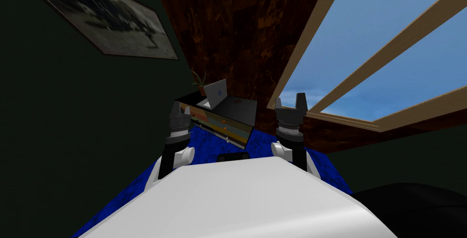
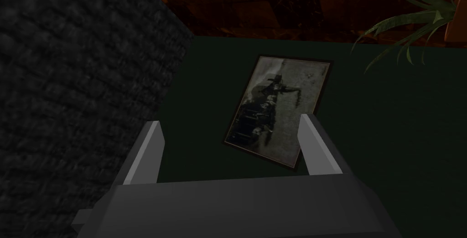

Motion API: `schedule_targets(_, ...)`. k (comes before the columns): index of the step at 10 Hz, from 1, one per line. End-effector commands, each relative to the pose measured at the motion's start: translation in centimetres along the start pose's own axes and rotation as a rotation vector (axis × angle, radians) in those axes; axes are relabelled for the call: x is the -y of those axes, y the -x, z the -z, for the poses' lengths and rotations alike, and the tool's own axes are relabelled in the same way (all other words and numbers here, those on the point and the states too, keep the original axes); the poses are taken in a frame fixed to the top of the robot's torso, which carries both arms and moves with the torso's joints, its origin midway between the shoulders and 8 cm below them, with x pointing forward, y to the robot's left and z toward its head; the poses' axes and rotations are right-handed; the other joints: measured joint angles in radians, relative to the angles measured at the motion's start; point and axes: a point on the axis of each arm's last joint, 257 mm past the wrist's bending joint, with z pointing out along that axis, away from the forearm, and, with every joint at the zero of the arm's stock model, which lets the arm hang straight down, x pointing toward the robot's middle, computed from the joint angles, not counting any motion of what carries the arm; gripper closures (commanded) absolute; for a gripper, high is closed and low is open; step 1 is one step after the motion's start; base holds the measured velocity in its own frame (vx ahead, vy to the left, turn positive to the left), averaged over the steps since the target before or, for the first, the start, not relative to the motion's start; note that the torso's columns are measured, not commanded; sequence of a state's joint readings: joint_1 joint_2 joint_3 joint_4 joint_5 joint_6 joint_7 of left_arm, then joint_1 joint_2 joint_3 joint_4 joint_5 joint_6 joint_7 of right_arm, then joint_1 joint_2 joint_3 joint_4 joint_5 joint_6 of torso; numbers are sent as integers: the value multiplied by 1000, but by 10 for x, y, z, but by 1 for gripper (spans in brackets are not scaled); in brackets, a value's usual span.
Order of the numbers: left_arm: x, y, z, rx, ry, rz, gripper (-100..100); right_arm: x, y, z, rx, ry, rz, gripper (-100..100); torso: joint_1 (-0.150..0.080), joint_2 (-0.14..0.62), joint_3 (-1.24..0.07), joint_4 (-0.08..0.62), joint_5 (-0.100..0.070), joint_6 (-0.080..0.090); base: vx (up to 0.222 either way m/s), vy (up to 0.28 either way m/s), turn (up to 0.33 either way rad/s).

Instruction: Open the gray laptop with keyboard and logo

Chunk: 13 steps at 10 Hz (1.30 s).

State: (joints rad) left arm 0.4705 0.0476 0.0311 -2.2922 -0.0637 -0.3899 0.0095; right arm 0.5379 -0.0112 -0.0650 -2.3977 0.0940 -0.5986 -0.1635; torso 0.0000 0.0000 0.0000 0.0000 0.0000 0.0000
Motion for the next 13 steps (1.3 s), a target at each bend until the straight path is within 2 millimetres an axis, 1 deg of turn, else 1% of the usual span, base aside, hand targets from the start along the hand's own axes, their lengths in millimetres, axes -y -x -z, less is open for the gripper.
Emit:
schedule_targets(1,0,0,0,0,0,0,0,0,0,0,0,0,0,0,0,40,-82,41,0,0,0,0,0)
schedule_targets(3,0,0,0,0,0,0,0,0,0,0,0,0,0,0,0,175,-351,176,0,0,0,0,0)
schedule_targets(9,0,0,0,0,0,0,0,0,0,0,0,0,0,0,0,618,-1234,617,0,0,0,0,0)
schedule_targets(10,-1,-4,-6,-29,7,1,-100,0,0,0,0,0,0,0,0,691,-1382,691,0,0,16,13,-70)
schedule_targets(11,-2,-7,-9,-42,13,4,-100,0,0,0,0,0,0,0,1,725,-1451,724,0,0,23,37,-75)
schedule_targets(13,-4,-12,-19,-73,27,12,-100,0,0,0,0,0,0,0,2,736,-1476,737,1,0,20,49,-86)
